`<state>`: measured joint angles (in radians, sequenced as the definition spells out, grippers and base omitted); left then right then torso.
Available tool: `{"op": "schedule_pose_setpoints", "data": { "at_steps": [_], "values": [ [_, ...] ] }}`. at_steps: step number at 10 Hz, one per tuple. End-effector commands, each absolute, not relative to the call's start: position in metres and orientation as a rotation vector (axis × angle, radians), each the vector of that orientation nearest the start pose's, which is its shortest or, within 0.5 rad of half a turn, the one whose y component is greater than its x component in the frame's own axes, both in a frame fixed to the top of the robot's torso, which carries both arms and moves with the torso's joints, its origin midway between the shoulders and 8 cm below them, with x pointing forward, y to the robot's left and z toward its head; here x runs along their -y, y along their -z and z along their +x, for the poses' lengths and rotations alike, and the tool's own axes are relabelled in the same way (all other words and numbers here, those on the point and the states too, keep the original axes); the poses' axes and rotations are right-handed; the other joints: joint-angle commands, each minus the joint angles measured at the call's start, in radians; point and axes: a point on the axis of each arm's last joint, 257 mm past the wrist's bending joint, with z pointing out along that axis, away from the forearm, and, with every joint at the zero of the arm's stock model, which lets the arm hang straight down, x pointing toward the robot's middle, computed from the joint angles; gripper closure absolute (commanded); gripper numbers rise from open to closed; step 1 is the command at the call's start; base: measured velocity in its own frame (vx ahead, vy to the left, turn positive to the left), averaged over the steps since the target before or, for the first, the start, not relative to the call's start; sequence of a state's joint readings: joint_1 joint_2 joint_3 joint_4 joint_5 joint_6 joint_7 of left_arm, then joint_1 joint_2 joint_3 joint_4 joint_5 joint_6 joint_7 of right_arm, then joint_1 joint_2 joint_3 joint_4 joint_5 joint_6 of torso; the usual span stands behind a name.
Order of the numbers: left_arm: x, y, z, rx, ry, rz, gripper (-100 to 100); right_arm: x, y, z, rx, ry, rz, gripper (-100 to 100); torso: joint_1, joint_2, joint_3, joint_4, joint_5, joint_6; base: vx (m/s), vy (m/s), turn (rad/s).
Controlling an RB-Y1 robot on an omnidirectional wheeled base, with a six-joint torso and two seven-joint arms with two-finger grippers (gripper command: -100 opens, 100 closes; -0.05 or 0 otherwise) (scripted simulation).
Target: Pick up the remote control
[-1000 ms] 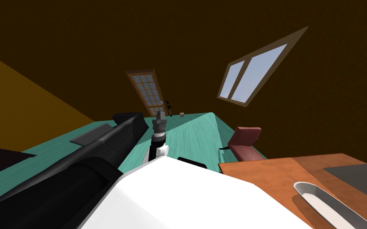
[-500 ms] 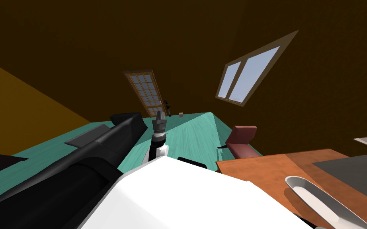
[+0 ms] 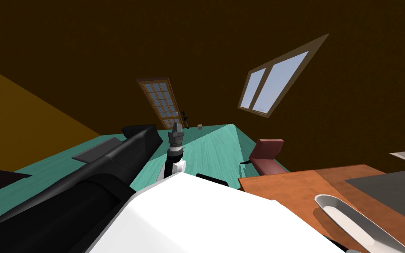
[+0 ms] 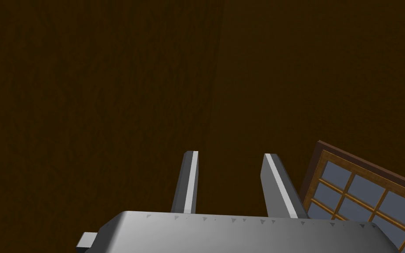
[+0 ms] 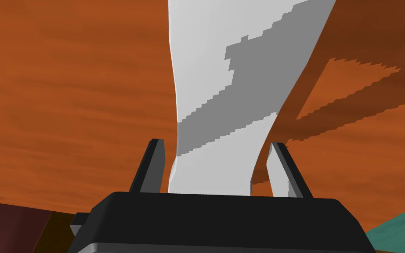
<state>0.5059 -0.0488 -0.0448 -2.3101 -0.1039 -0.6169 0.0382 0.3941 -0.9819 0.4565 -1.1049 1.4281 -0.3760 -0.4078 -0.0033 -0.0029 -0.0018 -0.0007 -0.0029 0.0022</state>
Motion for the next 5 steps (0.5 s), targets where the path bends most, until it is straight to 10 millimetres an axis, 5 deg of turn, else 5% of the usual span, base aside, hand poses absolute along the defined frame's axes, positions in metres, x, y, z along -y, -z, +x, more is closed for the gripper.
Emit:
{"op": "schedule_pose_setpoints", "data": {
  "at_steps": [1,2,3,4,5],
  "values": [
    [-0.252,-0.056,0.319,-0.529,1.345,-0.529,0,0.521,0.54,0.123,-2.805,0.045,-0.516,100,0.0,0.0,0.0,0.0,0.0,0.0,0.0,0.0,0.0],
    [-0.252,-0.056,0.319,-0.529,1.345,-0.529,0,0.521,0.54,0.123,-2.805,0.046,-0.517,100,0.0,0.0,0.0,0.0,0.0,0.0,0.0,0.0,0.0],
    [-0.252,-0.056,0.319,-0.529,1.345,-0.529,0,0.521,0.54,0.123,-2.805,0.046,-0.517,0,0.0,0.0,0.0,0.0,0.0,0.0,0.0,0.0,0.0],
    [-0.252,-0.056,0.319,-0.529,1.345,-0.529,0,0.527,0.544,0.104,-2.847,0.025,-0.506,100,0.0,0.0,0.0,0.0,0.0,0.0,0.021,0.038,0.099],
    [-0.252,-0.056,0.319,-0.529,1.345,-0.529,0,0.532,0.544,0.1,-2.852,0.031,-0.487,100,0.001,-0.001,-0.001,-0.001,-0.001,0.001,0.025,0.047,0.054]
  ]
}}
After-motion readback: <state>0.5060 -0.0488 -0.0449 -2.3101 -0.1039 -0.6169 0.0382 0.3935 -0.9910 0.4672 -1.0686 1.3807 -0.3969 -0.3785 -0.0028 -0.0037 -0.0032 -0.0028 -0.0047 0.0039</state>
